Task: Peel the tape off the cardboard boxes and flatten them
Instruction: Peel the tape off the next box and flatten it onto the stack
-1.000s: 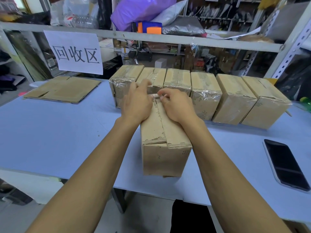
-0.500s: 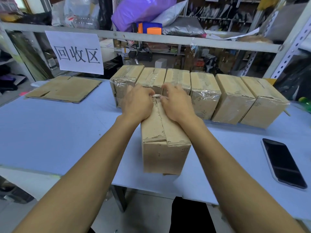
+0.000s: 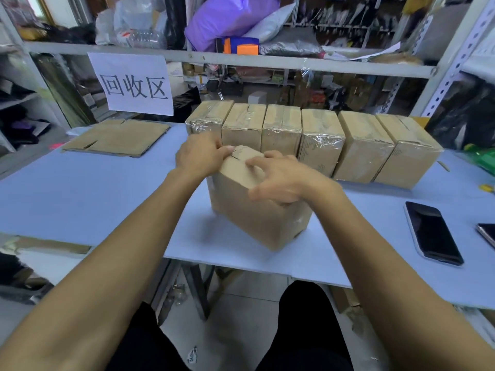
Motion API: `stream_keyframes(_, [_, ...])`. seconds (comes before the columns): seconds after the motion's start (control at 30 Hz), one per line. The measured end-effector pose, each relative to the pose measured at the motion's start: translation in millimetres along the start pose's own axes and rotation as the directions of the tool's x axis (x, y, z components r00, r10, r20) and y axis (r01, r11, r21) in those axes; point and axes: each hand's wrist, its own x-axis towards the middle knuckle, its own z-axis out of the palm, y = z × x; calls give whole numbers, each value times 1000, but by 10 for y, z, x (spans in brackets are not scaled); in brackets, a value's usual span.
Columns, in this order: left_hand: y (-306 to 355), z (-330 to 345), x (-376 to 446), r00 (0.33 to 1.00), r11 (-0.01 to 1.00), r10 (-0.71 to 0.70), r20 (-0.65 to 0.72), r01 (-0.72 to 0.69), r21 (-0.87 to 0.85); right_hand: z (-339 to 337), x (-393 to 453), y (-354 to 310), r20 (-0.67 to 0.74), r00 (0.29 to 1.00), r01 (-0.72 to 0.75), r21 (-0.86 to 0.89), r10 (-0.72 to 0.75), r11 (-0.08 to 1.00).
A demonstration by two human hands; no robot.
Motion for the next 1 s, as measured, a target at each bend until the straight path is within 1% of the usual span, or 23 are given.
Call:
stream_keyframes(0.07, [-66, -132, -178, 998, 999, -12, 54, 14, -34, -49, -65, 70, 15, 1000, 23, 40, -24, 999])
stream_keyframes(0.13, [-51, -218, -443, 996, 996, -1, 93, 9, -86, 9, -83, 18, -24, 999, 37, 45, -36, 998])
stream_keyframes(0.17, [-29, -229, -584, 995, 994, 6, 100, 5, -109, 72, -81, -38, -59, 997, 45, 16, -44, 999])
stream_keyframes(0.27, [3, -203, -902, 999, 991, 11, 50, -4, -132, 291, -89, -179, -196, 973, 108, -96, -125, 989])
stream_keyframes(0.3, [-22, -197, -946, 999, 984, 7, 36, 0, -180, 338, -101, -180, -236, 959, 133, -102, -154, 986])
stream_keyframes(0.37, [-90, -183, -979, 999, 928, -11, 48, 28, -371, 373, -130, -155, -290, 937, 181, -71, -194, 981])
stream_keyframes(0.43, [-126, -138, -1012, 998, 825, -29, 59, 57, -562, 369, -140, -125, -311, 924, 213, -62, -221, 975])
stream_keyframes(0.47, [-134, -106, -1032, 997, 777, -47, 59, 74, -626, 359, -139, -119, -309, 923, 221, -55, -227, 974])
stream_keyframes(0.53, [-168, -35, -1052, 991, 692, -94, 93, 132, -709, 320, -133, -96, -284, 931, 233, -24, -231, 972])
stream_keyframes(0.6, [-210, 3, -1052, 976, 621, -113, 188, 217, -753, 288, -128, -65, -249, 935, 253, -32, -253, 967])
stream_keyframes(0.63, [-210, 12, -1060, 968, 626, -121, 220, 246, -740, 282, -126, -51, -239, 934, 262, -48, -266, 964])
stream_keyframes(0.67, [-208, 28, -1066, 971, 677, -141, 193, 237, -697, 285, -121, -37, -235, 933, 268, -58, -274, 962])
stream_keyframes(0.7, [-203, 47, -1075, 982, 759, -162, 94, 185, -624, 291, -113, -27, -236, 931, 272, -62, -279, 960])
stream_keyframes(0.73, [-193, 64, -1098, 985, 848, -159, -63, 103, -519, 301, -108, -21, -238, 930, 275, -61, -281, 960])
stream_keyframes(0.77, [-173, 55, -1135, 962, 917, -109, -251, 1, -398, 309, -104, -17, -239, 929, 276, -58, -282, 959])
stream_keyframes(0.8, [-154, 29, -1168, 915, 949, -20, -403, -110, -295, 314, -102, -14, -239, 930, 274, -53, -279, 960])
stream_keyframes(0.83, [-157, 7, -1176, 872, 948, 87, -481, -221, -228, 315, -97, -13, -238, 932, 271, -48, -274, 962])
stream_keyframes(0.87, [-186, -9, -1163, 843, 925, 206, -497, -334, -184, 316, -93, -13, -235, 933, 269, -43, -271, 962])
stream_keyframes(0.9, [-240, -12, -1138, 820, 883, 333, -466, -444, -152, 317, -85, -14, -231, 935, 268, -38, -270, 963])
stream_keyframes(0.97, [-368, 0, -1099, 766, 783, 559, -318, -614, -102, 321, -64, -7, -221, 939, 265, -28, -264, 964])
stream_keyframes(1.0, [-432, 0, -1087, 740, 745, 628, -242, -662, -89, 322, -56, -4, -216, 942, 260, -20, -258, 965])
